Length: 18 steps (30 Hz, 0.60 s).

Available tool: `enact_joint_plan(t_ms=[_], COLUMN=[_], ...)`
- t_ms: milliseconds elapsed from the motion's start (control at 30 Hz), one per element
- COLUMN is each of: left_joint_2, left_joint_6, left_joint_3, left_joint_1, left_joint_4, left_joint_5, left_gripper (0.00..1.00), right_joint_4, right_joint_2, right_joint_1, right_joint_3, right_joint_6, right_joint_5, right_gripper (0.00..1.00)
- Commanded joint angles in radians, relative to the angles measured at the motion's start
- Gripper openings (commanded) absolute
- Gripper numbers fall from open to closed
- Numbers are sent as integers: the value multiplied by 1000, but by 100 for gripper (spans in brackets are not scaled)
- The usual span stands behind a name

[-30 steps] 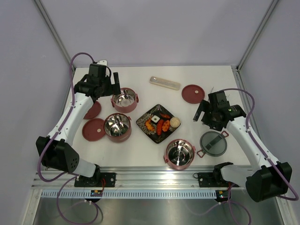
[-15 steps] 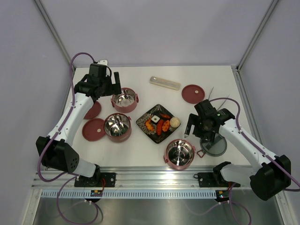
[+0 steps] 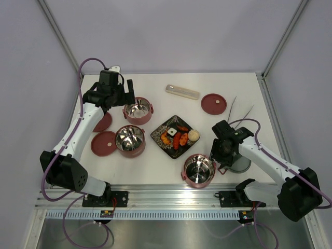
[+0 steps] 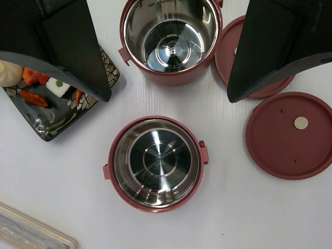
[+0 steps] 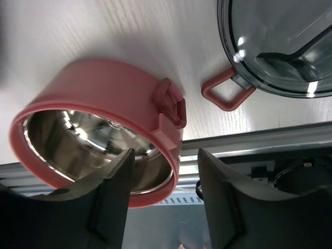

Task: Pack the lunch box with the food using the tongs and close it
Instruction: Adjust the packing box at the center of the board.

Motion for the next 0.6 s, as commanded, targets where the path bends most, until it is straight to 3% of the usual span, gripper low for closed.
enact_joint_plan(t_ms=[0, 333, 567], left_joint_2=[-16, -16, -17], left_joint_6=[1, 7, -1], left_joint_3=[26, 42, 27], left_joint_1=[-5, -15, -18], left_joint_4=[36, 28, 46], left_joint_5=[21, 15, 14], left_gripper=[99, 99, 99], right_joint_4=[63, 72, 31], right_joint_2=[6, 50, 49], right_joint_1=[20, 26, 26], right_joint_3=[-35, -37, 19], right_joint_6=[28, 2, 5], right_joint_5=[-25, 13, 105], right_gripper=[54, 38, 18])
